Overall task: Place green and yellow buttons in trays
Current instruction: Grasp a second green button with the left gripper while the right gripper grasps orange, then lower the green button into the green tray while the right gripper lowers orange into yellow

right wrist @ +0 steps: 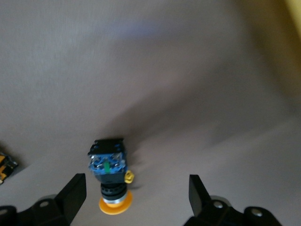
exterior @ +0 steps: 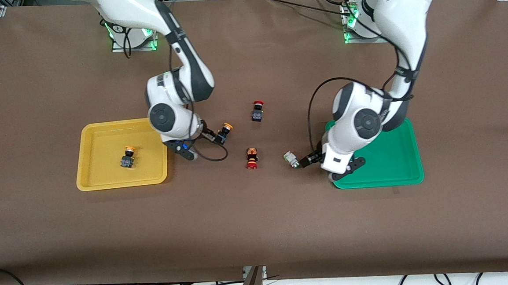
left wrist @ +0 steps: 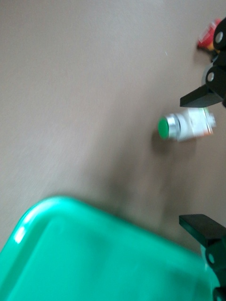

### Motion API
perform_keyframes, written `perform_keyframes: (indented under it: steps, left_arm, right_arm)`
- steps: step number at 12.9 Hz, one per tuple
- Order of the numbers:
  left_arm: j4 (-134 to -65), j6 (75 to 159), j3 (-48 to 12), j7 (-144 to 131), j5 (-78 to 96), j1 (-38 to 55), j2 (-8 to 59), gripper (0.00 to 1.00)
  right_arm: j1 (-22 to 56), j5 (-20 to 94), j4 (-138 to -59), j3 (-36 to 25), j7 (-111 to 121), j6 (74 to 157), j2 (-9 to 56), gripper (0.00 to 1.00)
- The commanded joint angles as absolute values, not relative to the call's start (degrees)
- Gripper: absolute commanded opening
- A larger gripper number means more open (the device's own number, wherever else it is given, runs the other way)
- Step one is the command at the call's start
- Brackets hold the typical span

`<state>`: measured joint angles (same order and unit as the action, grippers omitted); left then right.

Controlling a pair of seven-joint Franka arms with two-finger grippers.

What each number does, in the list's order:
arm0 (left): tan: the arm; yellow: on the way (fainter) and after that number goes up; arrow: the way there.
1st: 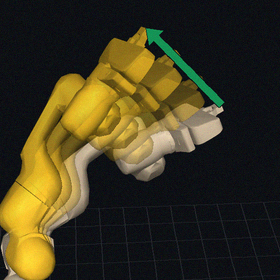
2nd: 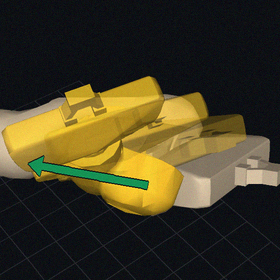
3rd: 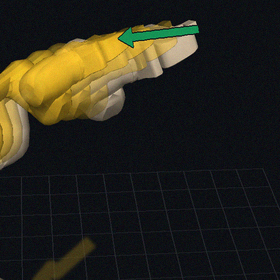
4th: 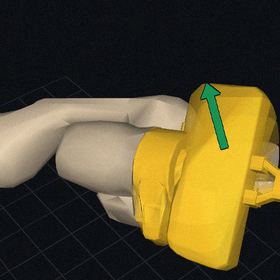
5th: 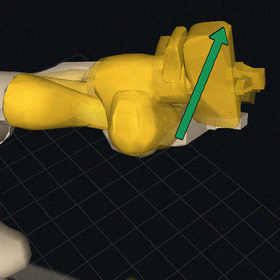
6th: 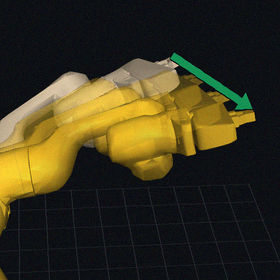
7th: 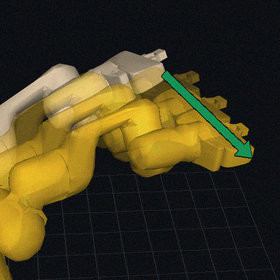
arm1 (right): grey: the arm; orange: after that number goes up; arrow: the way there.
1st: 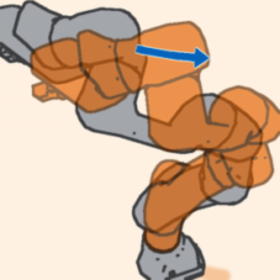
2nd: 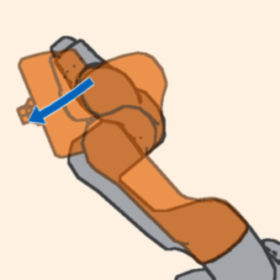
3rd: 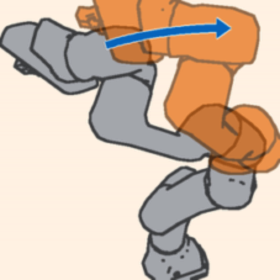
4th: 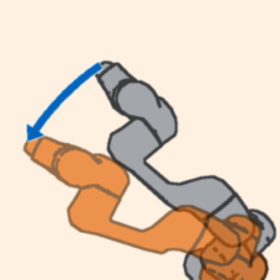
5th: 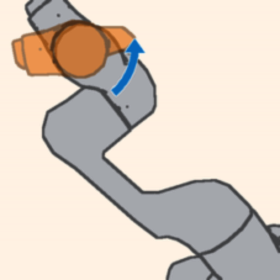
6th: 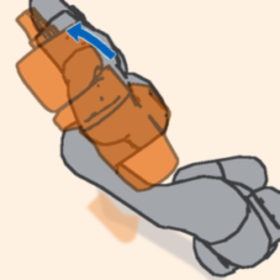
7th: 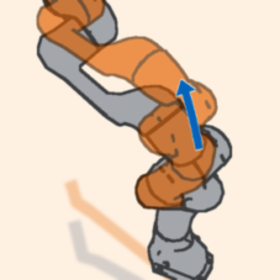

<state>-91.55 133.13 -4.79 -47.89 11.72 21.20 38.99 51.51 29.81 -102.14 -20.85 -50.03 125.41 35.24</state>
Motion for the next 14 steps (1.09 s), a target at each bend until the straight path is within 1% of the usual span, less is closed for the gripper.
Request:
perform_keyframes:
  steps: [1, 2, 3, 4, 5, 6, 7, 8, 9, 10, 11, 12, 13, 14]
  left_arm:
    - [-83.16, 133.33, -4.04, -55.17, 10.56, 24.34, 45.87, 1.0]
    - [-82.27, 133.68, -4.04, -57.37, 8.81, 24.78, 46.75, 1.0]
    - [-82.09, 133.68, -4.13, -58.61, 6.53, 24.96, 47.19, 1.0]
    - [-82.26, 133.68, -4.13, -59.32, 3.63, 25.74, 47.55, 1.0]
    - [-82.44, 133.68, -4.13, -61.07, 1.43, 26.45, 48.16, 1.0]
    - [-82.53, 133.77, -4.22, -63.78, -0.16, 26.46, 48.77, 0.79]
    - [-82.53, 133.77, -4.22, -65.46, -0.44, 26.54, 49.13, 0.51]
    - [-82.62, 133.77, -4.31, -65.74, -0.44, 26.89, 49.04, 0.35]
    - [-82.62, 133.77, -4.31, -66.53, 0.08, 27.07, 48.87, 0.19]
    - [-82.7, 133.68, -4.39, -67.93, -0.09, 27.16, 48.61, 0.06]
    - [-82.71, 133.59, -4.74, -68.11, 0.0, 27.25, 48.34, 0.0]
    - [-82.71, 133.16, -5.36, -67.85, -0.09, 27.07, 47.82, 0.0]
    - [-83.05, 132.55, -5.36, -66.63, -0.61, 26.29, 46.51, 0.0]
    - [-83.75, 130.71, -5.36, -62.1, -0.7, 24.8, 44.84, 0.0]
  right_arm:
    - [54.48, 31.2, -102.48, -21.18, -54.04, 130.24, 37.87, 0.96]
    - [55.1, 31.2, -102.48, -20.92, -54.92, 131.65, 38.49, 0.95]
    - [55.46, 31.2, -102.48, -20.83, -54.93, 132.53, 39.11, 0.91]
    - [55.89, 31.2, -102.48, -20.83, -54.93, 132.97, 39.55, 0.8]
    - [55.9, 31.2, -102.48, -20.83, -54.76, 132.8, 39.46, 0.62]
    - [55.64, 31.2, -102.39, -20.92, -53.97, 132.28, 39.2, 0.34]
    - [55.46, 31.2, -102.31, -21.18, -53.44, 131.93, 38.68, 0.1]
    - [55.37, 31.03, -102.13, -21.79, -52.74, 130.27, 37.8, 0.0]
    - [55.28, 30.76, -101.69, -24.23, -50.39, 126.43, 36.75, 0.0]
    - [55.28, 30.24, -101.6, -27.65, -45.49, 121.78, 35.17, 0.0]
    - [55.28, 30.15, -101.6, -31.86, -37.09, 116.86, 33.68, 0.0]
    - [55.28, 29.97, -101.69, -36.34, -28.74, 112.02, 33.05, 0.0]
    - [55.37, 29.36, -101.69, -40.13, -20.82, 109.45, 33.05, 0.0]
    - [55.28, 28.22, -102.56, -43.04, -13.52, 109.42, 33.39, 0.0]
